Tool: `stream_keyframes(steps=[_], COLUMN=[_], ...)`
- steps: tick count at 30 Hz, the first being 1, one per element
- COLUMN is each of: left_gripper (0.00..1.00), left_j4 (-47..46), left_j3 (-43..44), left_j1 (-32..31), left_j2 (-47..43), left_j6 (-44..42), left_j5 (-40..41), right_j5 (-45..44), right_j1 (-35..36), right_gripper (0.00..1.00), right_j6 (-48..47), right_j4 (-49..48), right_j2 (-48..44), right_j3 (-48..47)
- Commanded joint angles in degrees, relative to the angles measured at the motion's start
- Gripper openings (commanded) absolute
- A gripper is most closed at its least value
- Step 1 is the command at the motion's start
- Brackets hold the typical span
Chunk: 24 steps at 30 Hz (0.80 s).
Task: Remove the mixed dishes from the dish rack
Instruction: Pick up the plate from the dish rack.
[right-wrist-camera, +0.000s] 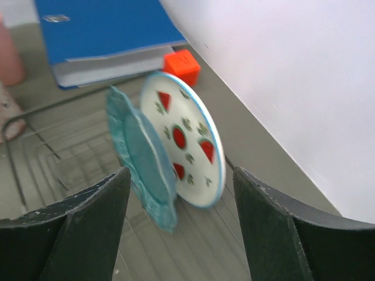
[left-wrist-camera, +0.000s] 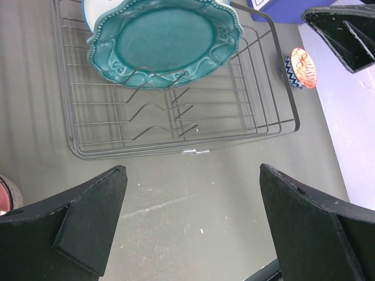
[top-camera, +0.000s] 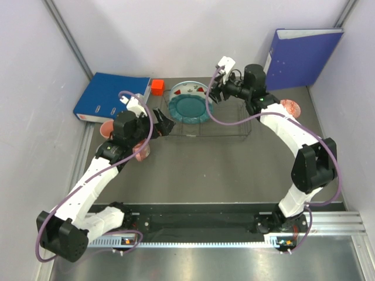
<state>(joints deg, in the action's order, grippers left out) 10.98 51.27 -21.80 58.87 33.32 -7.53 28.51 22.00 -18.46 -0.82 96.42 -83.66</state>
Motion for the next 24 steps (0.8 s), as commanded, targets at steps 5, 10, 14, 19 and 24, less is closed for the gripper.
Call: stream_keyframes(steps=[5, 10, 14, 19, 24], left_gripper=[0.99, 0.99, 0.99, 0.99, 0.99], left_j4=[-4.3, -5.6, -6.3, -6.6, -6.2], left_j3=[-1.5, -2.7, -3.3, -4.2, -4.2], left_j1=[-0.2, -0.2, -0.4, -0.8, -0.8], left_j2=[-0.8, 0.4, 0.8, 1.3, 1.9], left_j6=[-0.5, 0.4, 1.0, 0.5, -0.2], left_j5=[-0.4, -1.3, -1.3, -0.6, 0.1], right_j5=[10.5, 7.4, 7.2, 7.1, 6.6], right_j1=[0.8, 2.2, 2.4, 2.5, 3.0], right_gripper=[0.69, 0.64, 0.62, 0.61, 0.56], right_j6=[-0.3, -3.2, -3.3, -3.8, -3.8], right_j4=[-9.3, -9.0, -9.6, -9.3, -10.1], right_j2=[1.6, 4.3, 6.4, 10.2, 13.4], right_j3=[4.6, 5.3, 4.2, 1.4, -0.3])
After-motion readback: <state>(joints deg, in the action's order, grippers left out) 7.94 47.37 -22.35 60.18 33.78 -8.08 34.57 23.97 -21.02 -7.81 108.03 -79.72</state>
